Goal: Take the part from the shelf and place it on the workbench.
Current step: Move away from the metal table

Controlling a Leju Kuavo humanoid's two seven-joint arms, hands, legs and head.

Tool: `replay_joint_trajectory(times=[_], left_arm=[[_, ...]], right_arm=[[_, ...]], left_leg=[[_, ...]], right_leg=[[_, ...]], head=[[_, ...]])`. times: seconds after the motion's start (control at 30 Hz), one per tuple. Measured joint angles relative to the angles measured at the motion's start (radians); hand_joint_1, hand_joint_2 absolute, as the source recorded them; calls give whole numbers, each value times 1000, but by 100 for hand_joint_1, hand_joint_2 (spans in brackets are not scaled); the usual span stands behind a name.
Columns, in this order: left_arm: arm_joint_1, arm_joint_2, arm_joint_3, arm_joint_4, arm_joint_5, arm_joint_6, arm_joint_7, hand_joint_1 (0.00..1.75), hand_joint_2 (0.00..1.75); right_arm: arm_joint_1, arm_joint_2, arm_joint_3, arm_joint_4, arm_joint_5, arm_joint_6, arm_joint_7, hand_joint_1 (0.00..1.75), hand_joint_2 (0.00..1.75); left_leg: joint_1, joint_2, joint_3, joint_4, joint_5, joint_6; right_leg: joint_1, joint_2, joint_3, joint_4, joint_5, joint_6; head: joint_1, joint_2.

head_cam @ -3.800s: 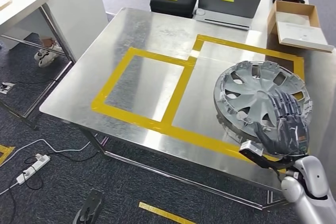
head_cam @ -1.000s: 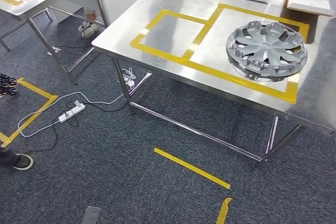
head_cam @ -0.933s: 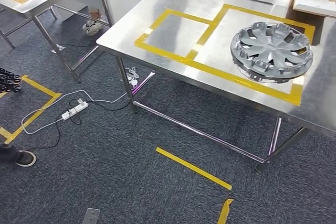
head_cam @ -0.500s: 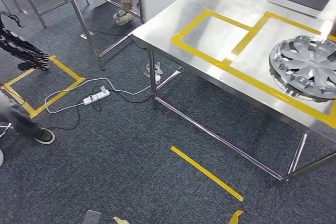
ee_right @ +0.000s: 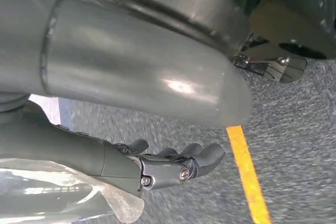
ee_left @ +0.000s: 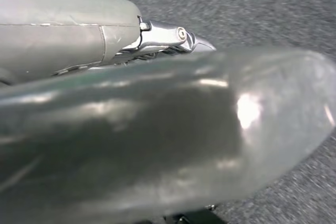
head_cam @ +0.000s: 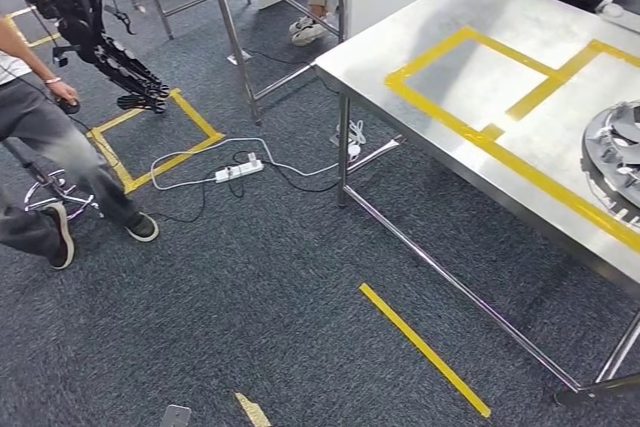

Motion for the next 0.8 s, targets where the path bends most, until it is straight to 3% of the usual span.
replay_joint_trajectory(times=[0.03, 0.07, 0.1, 0.17, 0.23, 0.3, 0.37, 0.43, 0.5, 0.53, 0.57, 0.6, 0.67, 0.73, 0.8], left_arm=[[1, 0, 0, 0, 0, 0, 0, 0, 0], [2, 0, 0, 0, 0, 0, 0, 0, 0], [3, 0, 0, 0, 0, 0, 0, 0, 0], [1, 0, 0, 0, -1, 0, 0, 0, 0], [-2, 0, 0, 0, -1, 0, 0, 0, 0], [0, 0, 1, 0, -4, 0, -1, 0, 0], [2, 1, 1, 0, -7, 0, -2, 0, 0], [-2, 0, 2, 0, -10, -1, -5, 0, 0], [-5, 0, 2, 0, -12, -2, -5, 0, 0], [-5, 0, 2, 0, -14, -1, -2, 0, 0], [-5, 0, 2, 0, -16, 0, 3, 0, 0], [-4, 0, 2, 0, -18, 1, 10, 0, 0], [-5, 0, 2, 0, -21, 2, 24, 0, 0], [-6, 0, 3, 0, -25, 2, 32, 0, 0], [-4, 1, 3, 0, -31, 2, 37, 0, 0]], right_arm=[[-1, -1, 6, 1, 4, 1, 1, 0, 0], [-1, -2, 10, 1, 6, 1, 1, 0, 0], [-2, -2, 14, 1, 7, 2, 1, 0, 0], [-4, -2, 20, 1, 7, 2, 1, 0, 0], [-5, -2, 24, 2, 10, 3, 2, 0, 0], [-8, -3, 31, 2, 18, 4, 3, 0, 0], [-10, -4, 39, 2, 32, 7, -1, 0, 0], [-9, -7, 49, 3, 45, 13, -4, 0, 0], [-7, -9, 57, 4, 51, 17, -4, 0, 0], [-5, -11, 59, 4, 50, 18, -4, 0, 0], [-5, -12, 61, 5, 49, 19, -6, 0, 0], [-5, -13, 62, 5, 47, 20, -9, 0, 0], [-6, -15, 63, 5, 49, 21, -14, 0, 0], [-6, -17, 69, 6, 63, 20, -15, 0, 0], [-7, -18, 79, 7, 79, 20, -12, 0, 0]], left_leg=[[3, 4, 1, 5, 7, -2], [5, 10, 22, -29, 33, -3], [6, 21, 57, -94, 67, -3], [1, 63, 122, -218, 109, 2], [-8, 83, 141, -263, 112, 10], [-9, 63, 137, -268, 114, 22], [-7, 43, 137, -274, 120, 35], [-6, 20, 136, -276, 123, 45], [-9, -5, 134, -275, 124, 49], [-11, -19, 134, -274, 124, 49], [-12, -34, 135, -272, 124, 49], [-12, -48, 135, -270, 124, 49], [-12, -74, 132, -263, 122, 45], [-10, -97, 123, -258, 124, 35], [-5, -116, 116, -258, 129, 21]], right_leg=[[0, -15, 1, 0, -1, 0], [0, -28, 3, 0, -3, 1], [0, -40, 6, 0, -5, 3], [4, -60, 11, 2, -12, 12], [9, -81, 13, 3, -17, 24], [6, -91, 15, 4, -23, 35], [1, -47, -2, 39, -51, 44], [-2, 10, -57, 150, -108, 47], [0, 24, -123, 269, -145, 47], [0, 25, -139, 287, -137, 46], [0, 27, -135, 266, -109, 45], [0, 35, -114, 211, -69, 42], [-4, 81, -60, 86, -12, 38], [-5, 114, -33, 33, -4, 33], [-3, 97, -27, 26, 0, 25]], head=[[0, 0], [0, 0], [0, 0], [0, 0], [1, 0], [1, 0], [3, 0], [6, 0], [8, 0], [8, 0], [8, 0], [8, 0], [8, 0], [7, 0], [7, 0]])
